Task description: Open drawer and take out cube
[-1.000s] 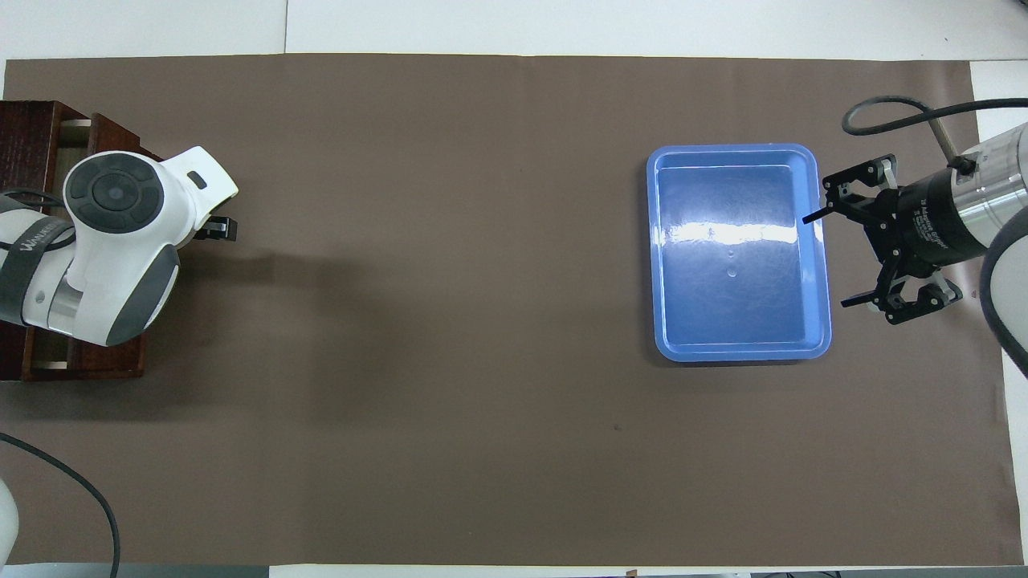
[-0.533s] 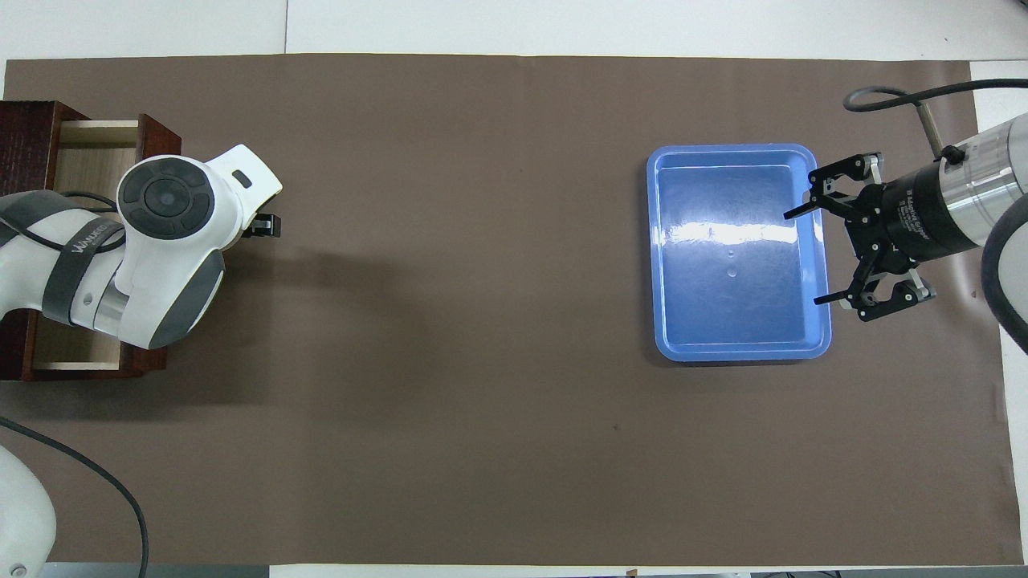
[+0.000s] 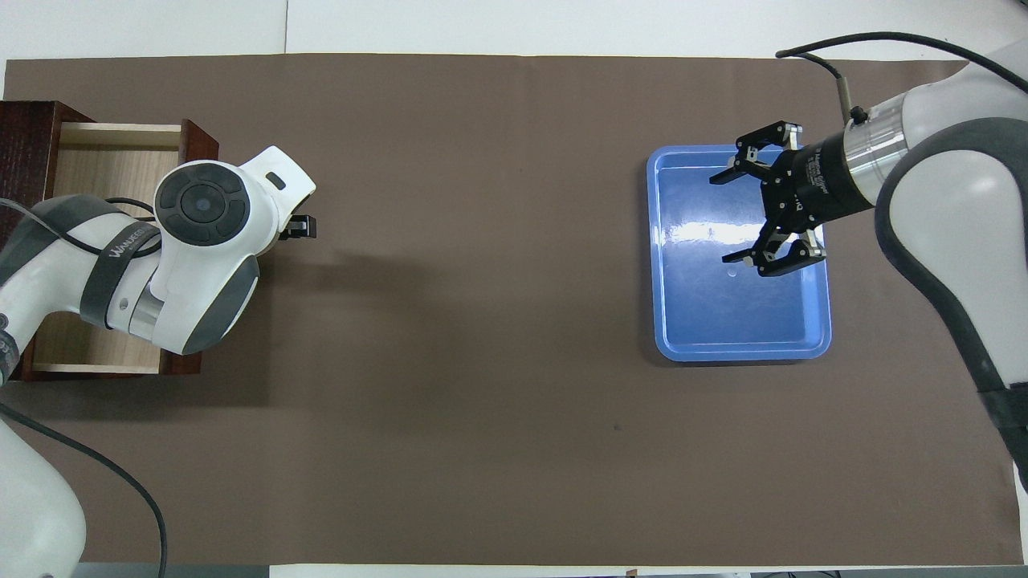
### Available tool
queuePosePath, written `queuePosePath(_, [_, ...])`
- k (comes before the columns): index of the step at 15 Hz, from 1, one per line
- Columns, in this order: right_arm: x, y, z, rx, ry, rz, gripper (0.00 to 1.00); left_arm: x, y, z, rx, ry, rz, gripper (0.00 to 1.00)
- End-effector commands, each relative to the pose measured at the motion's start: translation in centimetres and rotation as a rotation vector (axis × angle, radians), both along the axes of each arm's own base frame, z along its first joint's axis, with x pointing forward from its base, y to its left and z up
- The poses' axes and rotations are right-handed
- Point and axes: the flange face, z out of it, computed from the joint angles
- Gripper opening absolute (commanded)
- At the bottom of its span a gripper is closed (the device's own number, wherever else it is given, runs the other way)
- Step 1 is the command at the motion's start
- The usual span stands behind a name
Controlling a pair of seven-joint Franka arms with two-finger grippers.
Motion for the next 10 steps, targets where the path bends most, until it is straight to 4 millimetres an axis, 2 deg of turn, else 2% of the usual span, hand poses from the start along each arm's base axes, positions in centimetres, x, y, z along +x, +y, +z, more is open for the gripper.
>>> queuePosePath(1, [0.7, 2.1, -1.5, 0.034, -0.003, -0.037, 0.98, 0.0, -2.1, 0.1, -0.03, -0.004, 0.024, 1.0])
queuePosePath(3, [0.1, 3.7, -2.7, 0.04, 0.017, -0.039, 0.98, -0.3, -3.1, 0.0, -0.03, -0.004, 0.01, 1.0])
queuePosePath(6, [0.0, 4.1, -3.4, 0.079, 0.041, -0.055, 0.98, -0.4, -3.0, -0.1, -0.024, 0.005, 0.014, 1.0])
queuePosePath(8, [0.3, 5.2, -3.6, 0.122, 0.053, -0.075, 0.98, 0.4, -2.7, 1.6, -0.005, 0.016, 0.039, 1.0])
queuePosePath(9, [0.6, 6.4, -4.0, 0.125, 0.055, -0.065, 0.98, 1.3, -2.9, 2.2, 0.002, 0.036, 0.061, 1.0])
queuePosePath(10, [1.2, 7.5, -3.8, 0.126, 0.054, -0.065, 0.98, 2.4, -3.0, 3.6, -0.008, 0.041, 0.09, 1.0])
